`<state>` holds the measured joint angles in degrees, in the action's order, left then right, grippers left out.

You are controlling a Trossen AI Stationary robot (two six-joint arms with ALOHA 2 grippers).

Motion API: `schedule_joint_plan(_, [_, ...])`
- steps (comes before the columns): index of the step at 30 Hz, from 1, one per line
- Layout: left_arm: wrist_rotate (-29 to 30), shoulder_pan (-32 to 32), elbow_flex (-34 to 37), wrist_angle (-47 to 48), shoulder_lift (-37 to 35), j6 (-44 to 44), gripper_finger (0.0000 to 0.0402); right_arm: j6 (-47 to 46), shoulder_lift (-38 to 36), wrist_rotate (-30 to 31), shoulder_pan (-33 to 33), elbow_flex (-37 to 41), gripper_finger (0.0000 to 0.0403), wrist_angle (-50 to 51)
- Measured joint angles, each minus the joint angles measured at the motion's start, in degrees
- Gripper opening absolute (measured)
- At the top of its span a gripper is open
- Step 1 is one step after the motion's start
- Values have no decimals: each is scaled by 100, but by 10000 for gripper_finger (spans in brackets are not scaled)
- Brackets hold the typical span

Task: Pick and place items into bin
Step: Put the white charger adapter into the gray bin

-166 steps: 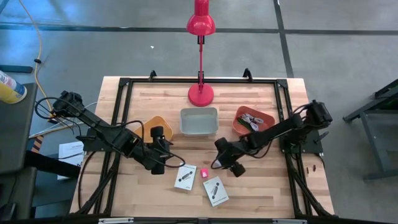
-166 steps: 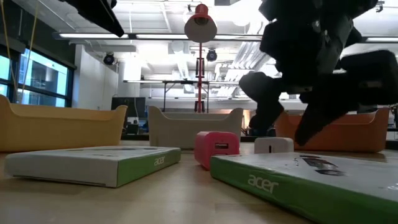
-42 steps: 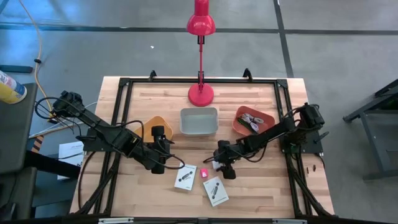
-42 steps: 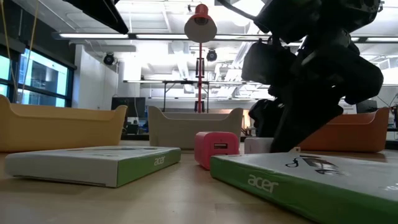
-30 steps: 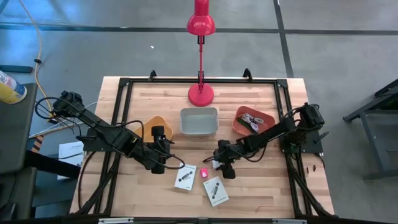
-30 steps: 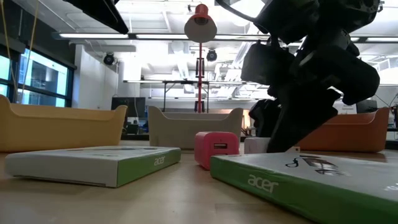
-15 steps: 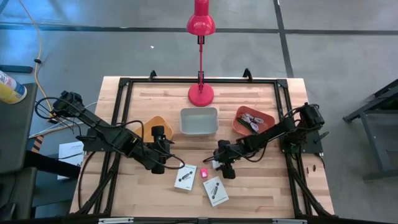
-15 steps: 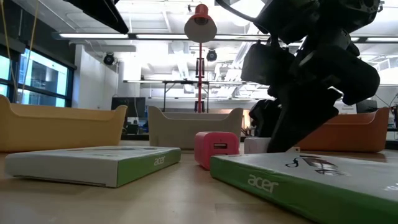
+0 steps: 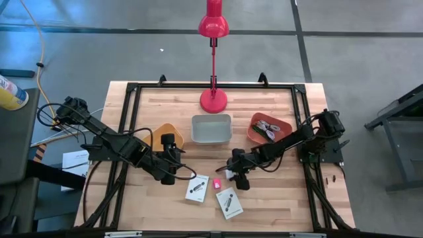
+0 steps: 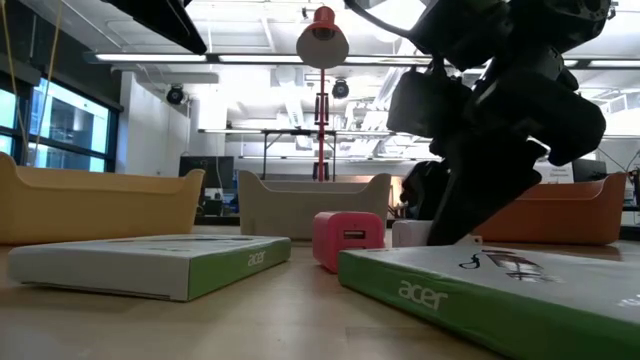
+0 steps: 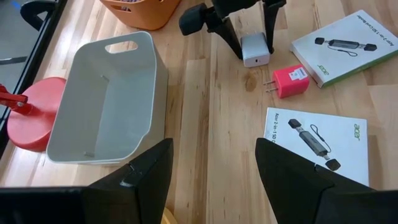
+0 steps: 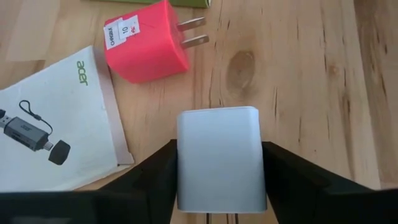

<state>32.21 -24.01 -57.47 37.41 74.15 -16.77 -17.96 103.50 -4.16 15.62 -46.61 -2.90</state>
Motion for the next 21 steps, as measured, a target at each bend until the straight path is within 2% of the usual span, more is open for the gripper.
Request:
schedule_joint_plan(5, [1, 0, 0, 0, 0, 0, 216, -85, 0, -22, 0, 0, 189, -2])
schedule_joint_plan(13, [0, 0, 0, 0, 0, 1, 216, -264, -6, -17, -1, 0, 203, -3])
schedule_joint_plan(21, [42, 0, 0, 2, 0, 1, 216, -279, -192, 32, 4, 22, 189, 101])
